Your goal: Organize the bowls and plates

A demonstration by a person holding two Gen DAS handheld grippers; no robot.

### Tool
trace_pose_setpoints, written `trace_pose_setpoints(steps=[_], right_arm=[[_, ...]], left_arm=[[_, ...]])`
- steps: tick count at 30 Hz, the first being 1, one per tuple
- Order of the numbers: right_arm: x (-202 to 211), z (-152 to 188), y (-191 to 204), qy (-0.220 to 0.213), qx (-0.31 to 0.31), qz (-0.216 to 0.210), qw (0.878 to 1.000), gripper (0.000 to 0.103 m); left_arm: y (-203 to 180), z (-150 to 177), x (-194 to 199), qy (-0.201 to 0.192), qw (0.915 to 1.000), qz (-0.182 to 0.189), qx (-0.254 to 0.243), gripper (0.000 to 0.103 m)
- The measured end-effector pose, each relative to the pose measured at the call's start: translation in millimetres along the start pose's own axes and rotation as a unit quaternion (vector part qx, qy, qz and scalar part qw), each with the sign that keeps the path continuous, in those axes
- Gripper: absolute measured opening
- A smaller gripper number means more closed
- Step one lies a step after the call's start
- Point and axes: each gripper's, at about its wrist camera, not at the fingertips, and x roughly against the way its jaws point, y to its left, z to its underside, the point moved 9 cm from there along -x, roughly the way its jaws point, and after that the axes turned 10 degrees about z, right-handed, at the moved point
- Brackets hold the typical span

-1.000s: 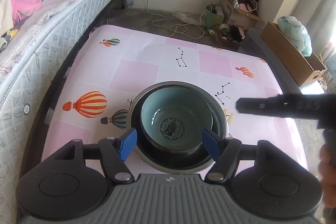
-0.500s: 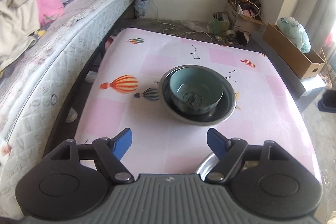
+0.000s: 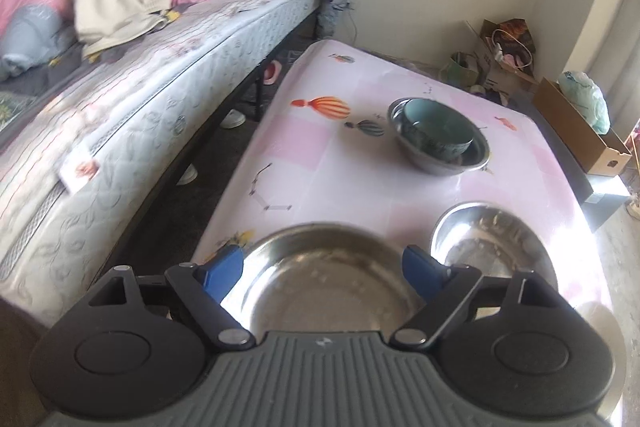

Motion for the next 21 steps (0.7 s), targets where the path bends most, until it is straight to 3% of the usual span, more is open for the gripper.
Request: trace_pose_setpoints(steps=[1,12,17,21], right_arm=[[3.6,5.0,3.5,-0.002,0.008,0.011,1.000,0.101],[49.0,46.2,28.7,-0.051,0.125,0.144,0.980,0.102],[62.3,58.3,23.5,-0.069,0.121,0.183,0.973,0.102],[69.4,73.4,13.8,-0.074,0.075,0.173,0.979,0.102]], left_arm=[[4.4,7.3,2.4,0.000,1.0000,-0.001,0.003,0.088],[26.9,72.3,14.6,0.015,0.9994,0.008,0.031,0.088],[17.9,84.5,19.2,0.014,0.9998,0.012,0.008,0.090],[13.4,90.8,21.2,0.009,0.9995,0.028,0.010,0.094]])
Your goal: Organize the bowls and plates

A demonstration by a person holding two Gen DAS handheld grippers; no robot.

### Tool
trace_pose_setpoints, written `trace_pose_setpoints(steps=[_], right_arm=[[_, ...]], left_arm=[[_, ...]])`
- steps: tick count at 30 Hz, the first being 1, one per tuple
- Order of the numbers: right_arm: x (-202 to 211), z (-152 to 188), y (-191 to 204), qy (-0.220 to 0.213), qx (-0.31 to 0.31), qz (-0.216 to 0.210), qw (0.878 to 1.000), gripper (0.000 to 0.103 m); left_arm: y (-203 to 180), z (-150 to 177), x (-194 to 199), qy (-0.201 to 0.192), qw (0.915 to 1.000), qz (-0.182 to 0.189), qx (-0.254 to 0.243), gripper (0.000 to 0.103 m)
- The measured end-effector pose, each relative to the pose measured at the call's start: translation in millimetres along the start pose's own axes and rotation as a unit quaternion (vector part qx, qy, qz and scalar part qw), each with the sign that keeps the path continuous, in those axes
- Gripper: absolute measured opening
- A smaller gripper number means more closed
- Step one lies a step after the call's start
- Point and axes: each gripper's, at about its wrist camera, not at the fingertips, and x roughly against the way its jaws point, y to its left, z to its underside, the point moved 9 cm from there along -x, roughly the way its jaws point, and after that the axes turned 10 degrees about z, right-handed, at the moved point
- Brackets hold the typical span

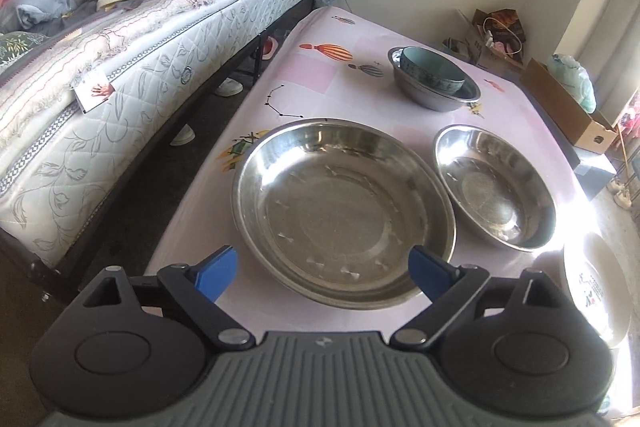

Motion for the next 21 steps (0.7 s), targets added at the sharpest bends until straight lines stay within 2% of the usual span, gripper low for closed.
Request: trace_pose_setpoints(steps=[4,13,21], right_arm=[[2.9,20.6,-2.4,0.008,-0.046,-0.015,0.999,0.102],[-4.7,69.4,21.5,0.043,-0.109,-0.085,0.990,0.102],[-12.9,82.4,42.7,0.059,-0.134,-0.124,0.981,0.102]], left_arm=[[-0.9,5.4,-0.9,-0.002,1.0000,-0.005,-0.003,0.095],[-2.1,21.4,-3.2,0.002,0.9999,-0.006,-0.011,0.095],[10.9,28.9,-5.9,-0.002,0.9999,-0.005,0.011,0.099]])
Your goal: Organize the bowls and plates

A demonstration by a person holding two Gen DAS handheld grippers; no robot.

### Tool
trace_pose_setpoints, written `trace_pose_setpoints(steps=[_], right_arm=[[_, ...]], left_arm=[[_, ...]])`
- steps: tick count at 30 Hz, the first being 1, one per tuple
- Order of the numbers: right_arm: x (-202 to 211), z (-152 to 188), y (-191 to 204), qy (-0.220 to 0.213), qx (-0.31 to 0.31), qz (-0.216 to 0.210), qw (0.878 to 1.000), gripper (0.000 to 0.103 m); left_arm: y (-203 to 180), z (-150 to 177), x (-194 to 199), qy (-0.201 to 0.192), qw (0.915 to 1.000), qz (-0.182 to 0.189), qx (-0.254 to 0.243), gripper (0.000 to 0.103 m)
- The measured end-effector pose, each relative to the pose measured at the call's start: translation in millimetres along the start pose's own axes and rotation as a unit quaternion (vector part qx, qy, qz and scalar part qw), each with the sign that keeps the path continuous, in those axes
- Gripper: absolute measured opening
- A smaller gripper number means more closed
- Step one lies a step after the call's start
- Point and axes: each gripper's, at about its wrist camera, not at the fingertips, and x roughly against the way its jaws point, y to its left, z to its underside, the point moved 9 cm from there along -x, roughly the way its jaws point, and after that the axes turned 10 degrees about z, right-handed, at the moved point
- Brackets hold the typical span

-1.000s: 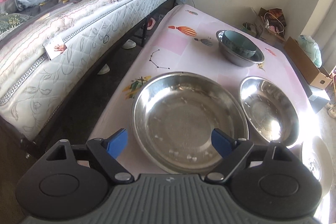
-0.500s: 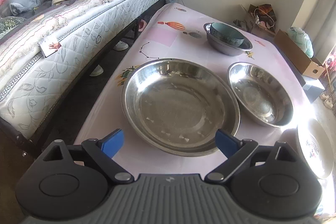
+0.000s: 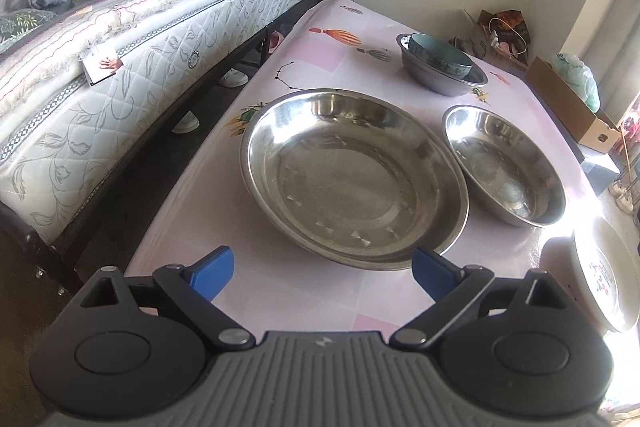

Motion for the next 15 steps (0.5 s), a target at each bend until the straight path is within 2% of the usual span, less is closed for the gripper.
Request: trace_pose_setpoints(steps=[4,11,15], right_arm=[[-10.5,1.0,10.6,0.003,-0.001,-0.008,1.000,0.102],[-37.7,8.3,34.0,0.026,-0.003,-0.028,0.999,0.101],[-51.0,12.9,48.3,0.039,-0.001,-0.038,0.998,0.101]], left_arm=[[7.0,-3.7,0.0,-0.005,0.9999,-0.005,-0.011,0.103],[25.0,-14.1,-3.1,-0.010,0.9997,-0.014,-0.016,0.103],[31.6,-19.2,-4.1,-0.016,0.9997,0.001,-0.017,0.103]])
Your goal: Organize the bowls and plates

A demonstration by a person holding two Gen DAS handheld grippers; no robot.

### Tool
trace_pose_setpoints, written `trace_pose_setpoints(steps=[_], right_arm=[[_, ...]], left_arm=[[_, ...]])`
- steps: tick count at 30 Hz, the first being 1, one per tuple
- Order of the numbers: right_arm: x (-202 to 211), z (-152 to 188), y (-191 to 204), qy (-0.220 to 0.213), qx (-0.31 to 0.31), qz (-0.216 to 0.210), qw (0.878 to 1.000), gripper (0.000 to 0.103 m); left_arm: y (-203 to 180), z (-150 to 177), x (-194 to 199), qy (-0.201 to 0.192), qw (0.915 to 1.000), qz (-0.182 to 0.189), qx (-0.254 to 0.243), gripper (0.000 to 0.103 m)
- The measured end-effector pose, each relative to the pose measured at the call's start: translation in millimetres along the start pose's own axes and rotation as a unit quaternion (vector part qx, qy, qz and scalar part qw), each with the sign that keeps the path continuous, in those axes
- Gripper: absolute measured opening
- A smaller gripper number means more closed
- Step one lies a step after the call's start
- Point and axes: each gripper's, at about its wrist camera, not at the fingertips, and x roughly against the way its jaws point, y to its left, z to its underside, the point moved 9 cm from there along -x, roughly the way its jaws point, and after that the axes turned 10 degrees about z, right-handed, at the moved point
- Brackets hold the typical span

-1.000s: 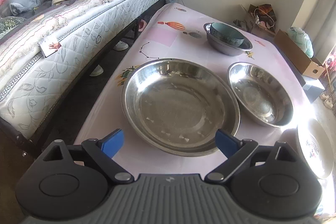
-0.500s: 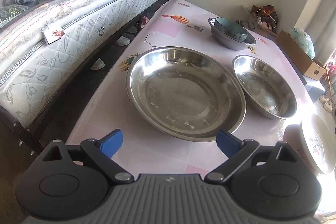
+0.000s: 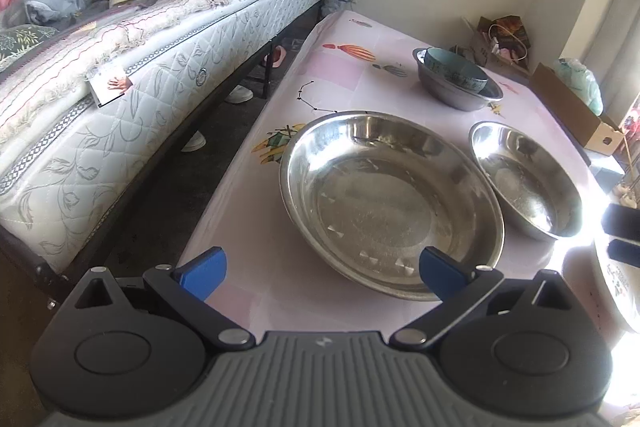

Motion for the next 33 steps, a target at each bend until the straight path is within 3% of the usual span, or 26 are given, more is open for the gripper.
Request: trace_pose_setpoints(steps=[12,18,27,33], right_arm=[[-41.8,-0.2,25.7,0.025,-0.003,-0.020,0.999,0.099],[-57.8,3.9,28.5,0.038,-0.018,-0.027,0.999,0.090],[-81.9,6.9,28.7,0.055,-0.039,-0.037,0.997,0.075],[-98.4,9.4,32.7,0.072,-0.043,-0.039,0.996,0.054]], left_arm=[[9.5,-6.1,-13.8,-0.004,1.0000,0.005,0.003,0.103],[14.2,-10.6,-21.2,-0.002,0.9998,0.005,0.021,0.100],[17.2,-14.3,-37.7,0.010,0.9995,0.003,0.031,0.070],[20.7,-14.8,-44.9,0.020,0.9991,-0.011,0.035,0.047]])
